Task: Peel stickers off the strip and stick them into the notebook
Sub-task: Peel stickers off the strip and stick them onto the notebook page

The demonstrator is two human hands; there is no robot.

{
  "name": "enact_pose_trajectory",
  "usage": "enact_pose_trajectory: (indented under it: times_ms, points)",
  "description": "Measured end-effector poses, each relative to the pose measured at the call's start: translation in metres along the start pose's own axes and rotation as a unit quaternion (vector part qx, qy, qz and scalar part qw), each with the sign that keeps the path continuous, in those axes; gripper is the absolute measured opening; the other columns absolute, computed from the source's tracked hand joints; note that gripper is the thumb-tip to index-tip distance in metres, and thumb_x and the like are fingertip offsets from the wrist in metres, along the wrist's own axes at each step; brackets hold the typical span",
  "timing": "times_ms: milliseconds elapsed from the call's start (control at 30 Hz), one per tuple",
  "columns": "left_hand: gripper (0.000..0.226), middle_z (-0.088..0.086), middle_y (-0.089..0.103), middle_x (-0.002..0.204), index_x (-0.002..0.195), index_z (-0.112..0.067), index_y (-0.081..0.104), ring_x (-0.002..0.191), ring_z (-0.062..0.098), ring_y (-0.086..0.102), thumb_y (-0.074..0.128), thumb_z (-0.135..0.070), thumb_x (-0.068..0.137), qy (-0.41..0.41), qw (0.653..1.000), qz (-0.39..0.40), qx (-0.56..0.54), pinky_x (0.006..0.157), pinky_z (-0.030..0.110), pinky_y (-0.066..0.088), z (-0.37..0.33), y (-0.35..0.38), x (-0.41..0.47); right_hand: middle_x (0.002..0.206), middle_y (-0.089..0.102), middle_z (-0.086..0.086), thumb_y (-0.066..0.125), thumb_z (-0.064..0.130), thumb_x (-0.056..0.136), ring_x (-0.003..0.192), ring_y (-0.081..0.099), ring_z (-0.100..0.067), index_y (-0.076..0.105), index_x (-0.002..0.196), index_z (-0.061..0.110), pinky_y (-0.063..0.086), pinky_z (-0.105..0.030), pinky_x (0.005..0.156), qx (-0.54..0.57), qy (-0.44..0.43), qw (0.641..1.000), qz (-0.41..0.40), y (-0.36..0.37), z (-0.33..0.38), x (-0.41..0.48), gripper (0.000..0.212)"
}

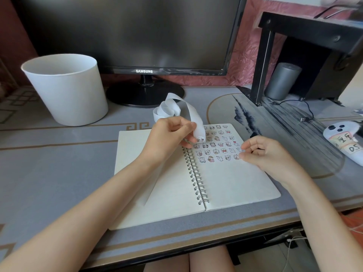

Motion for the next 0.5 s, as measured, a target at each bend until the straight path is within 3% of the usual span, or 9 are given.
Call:
enact_pose_trajectory:
  times_ms: [200, 300, 400, 500]
  points:
    - [0.018, 0.005, 0.067, 0.064, 0.085, 0.003, 0.066, 0.059, 0.009, 0.065, 0.057, -0.010, 0.094, 0.007, 1.000, 0.002, 0.003, 0.059, 0.023, 0.056, 0.001, 0.000, 0.000, 0.079, 0.059, 0.002, 0.064, 0.006, 0.086, 0.052, 0.047, -0.010, 0.062, 0.084, 0.019, 0.037, -0.023, 0.059, -0.001, -0.016, 0.999, -0.036, -0.001, 0.012, 0.002, 0.013]
    - [0.019, 0.004, 0.067, 0.063, 0.084, 0.002, 0.066, 0.061, 0.010, 0.065, 0.057, -0.011, 0.094, 0.011, 1.000, 0.001, 0.013, 0.057, 0.024, 0.055, 0.001, 0.000, 0.000, 0.075, 0.062, 0.008, 0.064, 0.014, 0.087, 0.052, 0.052, -0.001, 0.063, 0.083, 0.020, 0.039, -0.016, 0.057, 0.018, -0.080, 0.995, -0.063, 0.006, 0.029, 0.002, 0.007]
    - [0.019, -0.001, 0.066, 0.059, 0.080, -0.003, 0.065, 0.061, 0.010, 0.064, 0.057, -0.012, 0.094, 0.015, 1.000, -0.001, 0.014, 0.057, 0.025, 0.054, 0.000, -0.001, 0.000, 0.083, 0.067, 0.007, 0.063, 0.016, 0.089, 0.068, 0.057, 0.002, 0.062, 0.085, 0.023, 0.040, -0.009, 0.062, 0.037, -0.161, 0.986, -0.033, 0.021, 0.048, 0.001, 0.008]
    - [0.020, -0.001, 0.066, 0.060, 0.077, -0.005, 0.065, 0.062, 0.011, 0.065, 0.057, -0.012, 0.094, 0.021, 1.000, -0.004, 0.008, 0.056, 0.025, 0.054, 0.000, -0.002, 0.000, 0.086, 0.068, 0.009, 0.069, 0.019, 0.085, 0.082, 0.060, -0.003, 0.063, 0.090, 0.026, 0.044, -0.023, 0.074, 0.035, -0.208, 0.978, 0.000, 0.035, 0.058, 0.003, 0.010]
Point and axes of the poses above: each hand's wrist, its own x-axis towards the middle knuckle, its own y-axis out of the palm, z = x × y, the point moved 2 cm from there along x, towards the middle knuckle
